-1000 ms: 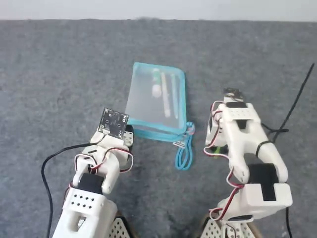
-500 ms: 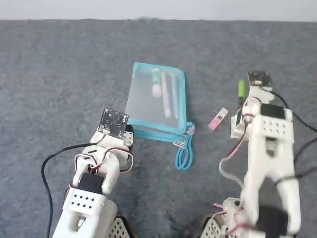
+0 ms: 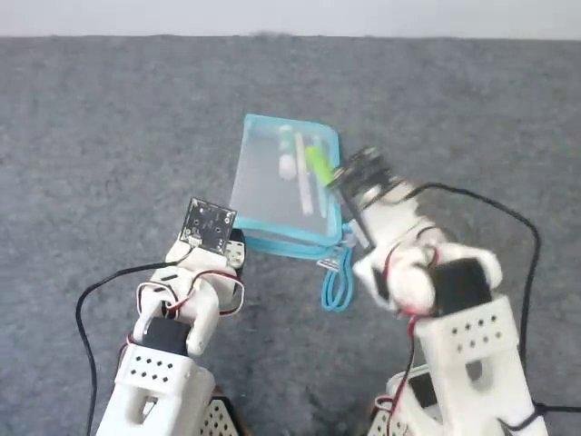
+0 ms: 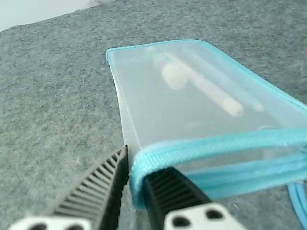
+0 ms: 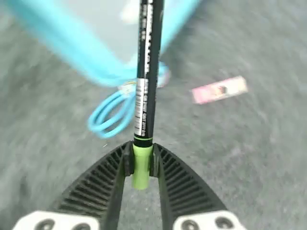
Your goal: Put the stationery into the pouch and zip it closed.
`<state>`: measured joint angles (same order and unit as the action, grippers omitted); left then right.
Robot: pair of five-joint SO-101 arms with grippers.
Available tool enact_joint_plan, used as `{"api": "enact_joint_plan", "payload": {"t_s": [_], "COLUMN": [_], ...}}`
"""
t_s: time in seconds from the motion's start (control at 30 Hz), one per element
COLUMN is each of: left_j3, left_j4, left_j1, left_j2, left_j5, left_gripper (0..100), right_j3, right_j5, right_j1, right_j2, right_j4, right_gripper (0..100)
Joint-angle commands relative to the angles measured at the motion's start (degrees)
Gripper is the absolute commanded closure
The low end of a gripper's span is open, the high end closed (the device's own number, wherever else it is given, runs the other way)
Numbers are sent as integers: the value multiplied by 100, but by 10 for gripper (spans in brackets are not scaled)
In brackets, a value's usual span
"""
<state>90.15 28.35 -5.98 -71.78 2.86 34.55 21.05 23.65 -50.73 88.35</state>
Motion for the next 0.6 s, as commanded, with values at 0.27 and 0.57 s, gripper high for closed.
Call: {"api": "enact_joint_plan", "payload": {"t_s": [0.27, 0.57], "left_j3": [-136, -136], "left_j4": [-158, -158], "left_j1": [26, 26], "left_j2": [9, 9], "left_j5": [-44, -53], "left_gripper": [989, 989], "right_j3": [343, 941], "right_j5": [1521, 914], "right_j1": [637, 655], "right_j2": [-286, -286], "right_j4": [1103, 286], "right_gripper": [992, 992]}}
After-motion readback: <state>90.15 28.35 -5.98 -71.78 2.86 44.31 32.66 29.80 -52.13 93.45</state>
